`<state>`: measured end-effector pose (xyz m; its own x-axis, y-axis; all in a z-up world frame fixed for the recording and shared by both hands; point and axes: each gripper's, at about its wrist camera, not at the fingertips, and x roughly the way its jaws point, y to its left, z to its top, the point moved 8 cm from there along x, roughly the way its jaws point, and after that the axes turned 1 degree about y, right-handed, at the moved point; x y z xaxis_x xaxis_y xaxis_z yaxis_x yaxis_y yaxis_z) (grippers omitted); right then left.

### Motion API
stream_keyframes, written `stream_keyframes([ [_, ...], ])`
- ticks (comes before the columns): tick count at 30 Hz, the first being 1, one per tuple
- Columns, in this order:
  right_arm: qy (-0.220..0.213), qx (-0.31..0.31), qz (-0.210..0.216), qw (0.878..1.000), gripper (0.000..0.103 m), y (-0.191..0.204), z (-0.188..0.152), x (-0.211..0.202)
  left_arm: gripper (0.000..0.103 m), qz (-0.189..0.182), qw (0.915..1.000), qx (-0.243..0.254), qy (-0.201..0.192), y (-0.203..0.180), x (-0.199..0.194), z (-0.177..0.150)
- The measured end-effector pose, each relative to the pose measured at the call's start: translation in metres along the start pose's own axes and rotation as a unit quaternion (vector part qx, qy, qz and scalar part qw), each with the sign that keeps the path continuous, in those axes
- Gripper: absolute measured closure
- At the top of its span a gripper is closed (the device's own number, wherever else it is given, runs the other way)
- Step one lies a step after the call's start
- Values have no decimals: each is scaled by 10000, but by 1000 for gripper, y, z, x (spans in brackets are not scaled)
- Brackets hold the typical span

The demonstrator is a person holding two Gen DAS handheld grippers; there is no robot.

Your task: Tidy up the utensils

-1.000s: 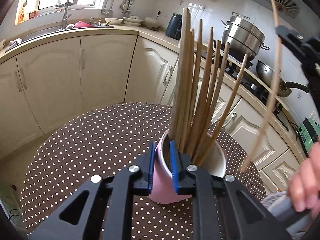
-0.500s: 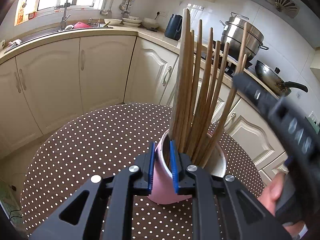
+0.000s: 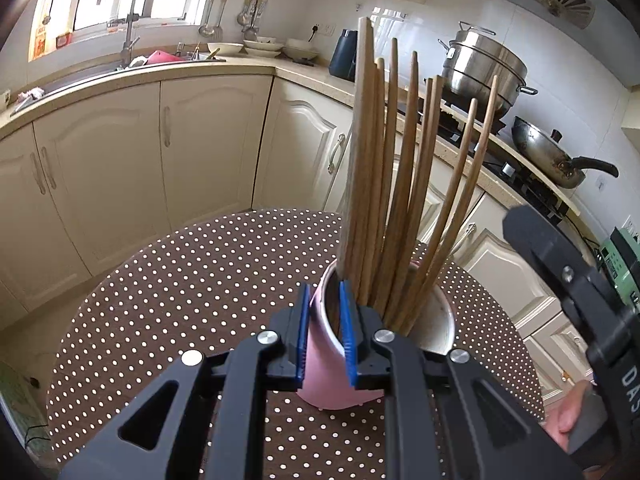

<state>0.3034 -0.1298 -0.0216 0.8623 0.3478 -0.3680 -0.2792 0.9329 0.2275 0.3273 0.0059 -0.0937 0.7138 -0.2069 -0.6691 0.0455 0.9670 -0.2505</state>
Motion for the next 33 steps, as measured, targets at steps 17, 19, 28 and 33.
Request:
stream_keyframes([
  [17, 179, 77, -270, 9994, 32, -16, -23, -41, 64, 428, 9964, 647, -342, -13, -39, -15],
  [19, 200, 91, -290, 9993, 30, -16, -27, -47, 62, 439, 9958, 703, -377, -14, -48, -20],
  [28, 253, -11, -325, 9992, 25, -9, -56, -80, 49, 598, 9913, 960, -679, -23, -88, -48],
  [33, 307, -30, -305, 9991, 23, -2, -69, -93, 46, 646, 9887, 1024, -882, -26, -108, -65],
])
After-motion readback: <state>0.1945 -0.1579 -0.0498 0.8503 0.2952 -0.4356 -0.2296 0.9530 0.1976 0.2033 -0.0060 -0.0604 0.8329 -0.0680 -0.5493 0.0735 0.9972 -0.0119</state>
